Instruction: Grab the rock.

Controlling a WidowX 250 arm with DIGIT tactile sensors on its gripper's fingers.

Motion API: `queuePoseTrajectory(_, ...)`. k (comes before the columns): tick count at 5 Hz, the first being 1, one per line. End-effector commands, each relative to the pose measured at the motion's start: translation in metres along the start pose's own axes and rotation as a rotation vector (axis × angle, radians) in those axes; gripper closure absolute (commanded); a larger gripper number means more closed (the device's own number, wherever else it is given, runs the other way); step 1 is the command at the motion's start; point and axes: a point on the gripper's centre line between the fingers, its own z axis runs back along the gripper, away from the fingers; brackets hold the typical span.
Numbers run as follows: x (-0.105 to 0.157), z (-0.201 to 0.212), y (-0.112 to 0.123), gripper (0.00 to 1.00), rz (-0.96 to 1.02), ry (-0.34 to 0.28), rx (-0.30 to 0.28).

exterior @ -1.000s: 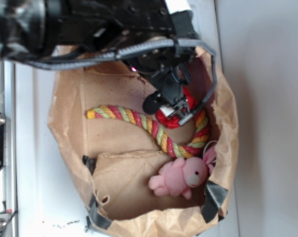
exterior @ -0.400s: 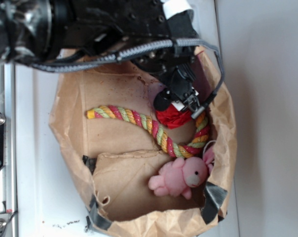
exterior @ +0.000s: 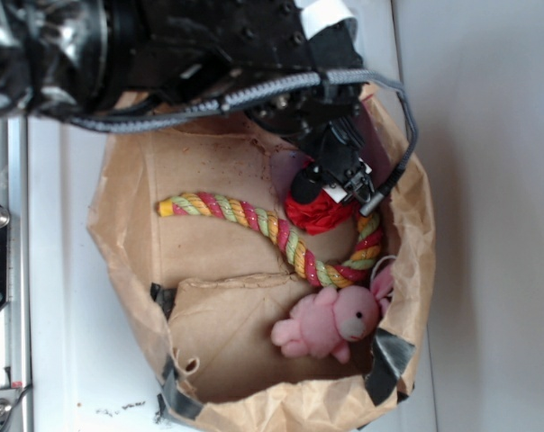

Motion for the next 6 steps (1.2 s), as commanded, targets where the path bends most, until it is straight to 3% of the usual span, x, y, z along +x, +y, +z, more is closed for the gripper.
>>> queuePoseTrajectory(1,0.012,0.003,0.007,0.00,0.059,-0.082,0.038)
queuePoseTrajectory(2,0.015,0.005,0.010,0.00,0.148,-0.077,0.072)
queuePoseTrajectory(4,0.012,0.008,0.015,0.00,0.245,-0.044,0.076)
queuePoseTrajectory(6,0.013,-0.013,0.026,0.00,0.334,-0.162,0.084)
